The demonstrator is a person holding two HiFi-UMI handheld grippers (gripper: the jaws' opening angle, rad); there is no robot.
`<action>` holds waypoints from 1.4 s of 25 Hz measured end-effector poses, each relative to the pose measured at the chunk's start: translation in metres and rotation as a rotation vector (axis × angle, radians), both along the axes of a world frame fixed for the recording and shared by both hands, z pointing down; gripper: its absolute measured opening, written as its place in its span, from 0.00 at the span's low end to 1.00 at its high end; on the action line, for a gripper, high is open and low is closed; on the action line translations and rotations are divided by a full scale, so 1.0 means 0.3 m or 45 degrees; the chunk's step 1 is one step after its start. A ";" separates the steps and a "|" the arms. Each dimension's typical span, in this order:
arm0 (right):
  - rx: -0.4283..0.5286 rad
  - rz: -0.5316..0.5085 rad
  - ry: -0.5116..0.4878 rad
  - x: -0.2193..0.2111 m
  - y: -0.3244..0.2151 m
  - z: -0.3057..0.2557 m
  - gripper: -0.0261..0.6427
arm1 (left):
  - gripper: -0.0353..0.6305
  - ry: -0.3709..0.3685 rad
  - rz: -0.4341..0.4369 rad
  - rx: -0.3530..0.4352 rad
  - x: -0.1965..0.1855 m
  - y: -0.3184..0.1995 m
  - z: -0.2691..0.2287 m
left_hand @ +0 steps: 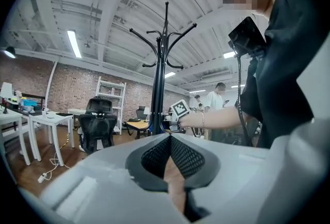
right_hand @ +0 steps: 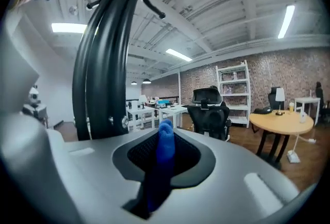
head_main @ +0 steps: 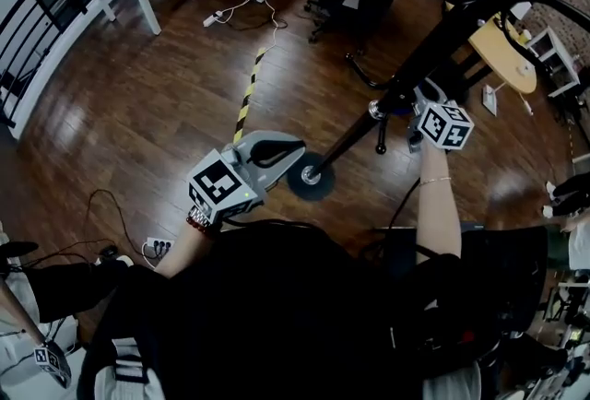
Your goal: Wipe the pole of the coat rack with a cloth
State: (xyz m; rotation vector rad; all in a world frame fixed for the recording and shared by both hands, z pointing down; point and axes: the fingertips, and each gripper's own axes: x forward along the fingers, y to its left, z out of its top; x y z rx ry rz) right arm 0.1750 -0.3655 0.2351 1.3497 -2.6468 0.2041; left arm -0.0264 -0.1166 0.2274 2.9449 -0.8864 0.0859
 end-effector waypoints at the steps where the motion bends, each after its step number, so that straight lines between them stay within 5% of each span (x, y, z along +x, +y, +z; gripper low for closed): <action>1: 0.022 0.010 0.073 0.002 -0.002 0.004 0.13 | 0.06 -0.002 0.001 0.000 0.001 0.004 -0.001; 9: 0.227 0.184 0.518 0.096 -0.030 -0.022 0.13 | 0.06 0.002 0.005 -0.016 -0.012 0.017 0.011; 15: 0.226 0.485 0.603 0.332 -0.024 -0.113 0.13 | 0.06 0.024 0.007 -0.034 -0.021 0.025 0.009; 19: 0.269 0.620 0.516 0.433 0.124 -0.147 0.13 | 0.06 0.034 0.047 -0.044 0.010 0.044 0.015; 28: 0.299 0.311 0.040 0.135 0.427 0.030 0.13 | 0.06 0.010 0.206 -0.144 0.100 0.116 0.056; 35: 0.303 0.143 -0.033 -0.014 0.353 0.114 0.13 | 0.06 0.054 0.238 -0.229 0.097 0.174 0.116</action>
